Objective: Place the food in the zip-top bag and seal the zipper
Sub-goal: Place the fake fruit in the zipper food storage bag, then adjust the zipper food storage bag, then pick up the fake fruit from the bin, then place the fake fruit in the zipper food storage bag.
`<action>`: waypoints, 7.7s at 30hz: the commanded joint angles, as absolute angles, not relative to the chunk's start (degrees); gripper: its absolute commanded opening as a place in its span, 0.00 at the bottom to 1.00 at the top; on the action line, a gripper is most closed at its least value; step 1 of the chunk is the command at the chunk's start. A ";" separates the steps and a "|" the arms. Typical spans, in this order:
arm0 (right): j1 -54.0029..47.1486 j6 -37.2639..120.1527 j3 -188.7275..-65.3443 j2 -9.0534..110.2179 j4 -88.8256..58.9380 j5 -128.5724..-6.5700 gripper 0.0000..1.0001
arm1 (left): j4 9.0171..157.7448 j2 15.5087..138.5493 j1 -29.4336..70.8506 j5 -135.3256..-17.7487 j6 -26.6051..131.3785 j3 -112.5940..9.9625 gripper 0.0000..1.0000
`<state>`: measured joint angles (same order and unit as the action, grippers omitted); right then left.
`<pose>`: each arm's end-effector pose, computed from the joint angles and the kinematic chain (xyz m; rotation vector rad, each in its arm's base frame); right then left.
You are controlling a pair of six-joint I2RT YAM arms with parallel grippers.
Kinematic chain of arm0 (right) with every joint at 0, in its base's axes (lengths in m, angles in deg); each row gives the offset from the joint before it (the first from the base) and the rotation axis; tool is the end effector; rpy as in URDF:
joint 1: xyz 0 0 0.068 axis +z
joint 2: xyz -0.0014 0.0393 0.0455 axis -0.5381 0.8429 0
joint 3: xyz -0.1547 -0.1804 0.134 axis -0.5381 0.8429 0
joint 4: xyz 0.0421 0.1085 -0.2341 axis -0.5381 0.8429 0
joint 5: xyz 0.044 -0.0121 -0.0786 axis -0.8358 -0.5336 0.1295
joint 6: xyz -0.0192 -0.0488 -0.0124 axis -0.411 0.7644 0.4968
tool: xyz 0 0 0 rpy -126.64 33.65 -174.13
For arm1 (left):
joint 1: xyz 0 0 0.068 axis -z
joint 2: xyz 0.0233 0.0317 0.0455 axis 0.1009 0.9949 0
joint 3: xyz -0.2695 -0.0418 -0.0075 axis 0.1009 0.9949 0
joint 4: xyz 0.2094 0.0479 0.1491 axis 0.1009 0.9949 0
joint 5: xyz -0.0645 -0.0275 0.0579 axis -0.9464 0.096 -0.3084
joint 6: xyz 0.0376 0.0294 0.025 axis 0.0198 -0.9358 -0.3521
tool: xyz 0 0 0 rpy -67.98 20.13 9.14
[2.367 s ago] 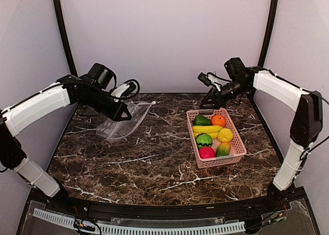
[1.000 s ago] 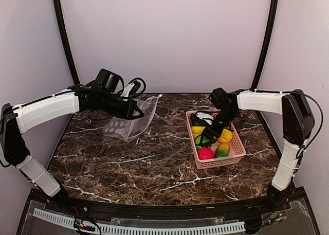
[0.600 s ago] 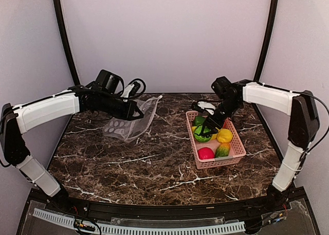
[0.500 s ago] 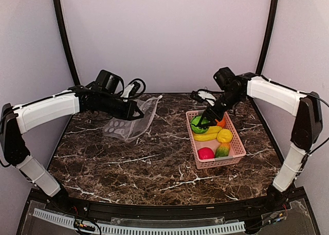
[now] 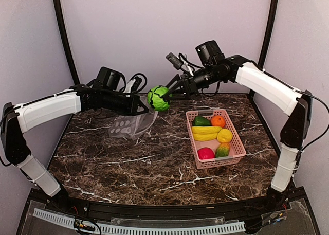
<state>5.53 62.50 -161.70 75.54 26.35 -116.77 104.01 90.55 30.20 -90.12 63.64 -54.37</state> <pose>0.3019 0.2743 0.3881 -1.4302 1.6416 1.3276 0.2818 -0.2210 0.3207 0.4950 2.2045 -0.9862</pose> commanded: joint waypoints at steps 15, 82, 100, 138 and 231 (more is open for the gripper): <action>6.34 53.41 -155.58 81.87 15.89 -108.53 0.44 | 97.71 85.46 30.66 -93.24 71.40 -54.27 0.01; 4.89 37.56 -155.93 89.28 11.81 -106.76 0.16 | 100.40 83.65 32.18 -81.93 74.12 -50.77 0.01; 2.46 38.49 -158.62 83.38 22.12 -112.07 0.00 | 121.36 84.20 32.18 -63.14 63.07 -62.03 0.01; -4.04 53.11 -168.14 79.13 30.42 -110.02 0.54 | 137.44 105.54 32.22 -72.28 56.80 -93.75 0.01; -5.87 72.05 -165.35 79.35 52.20 -139.96 0.20 | 103.89 97.58 32.68 -84.42 64.21 -69.16 0.01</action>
<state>-6.62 79.26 -164.22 76.28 53.28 -134.06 106.67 99.20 32.36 -81.86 64.12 -70.52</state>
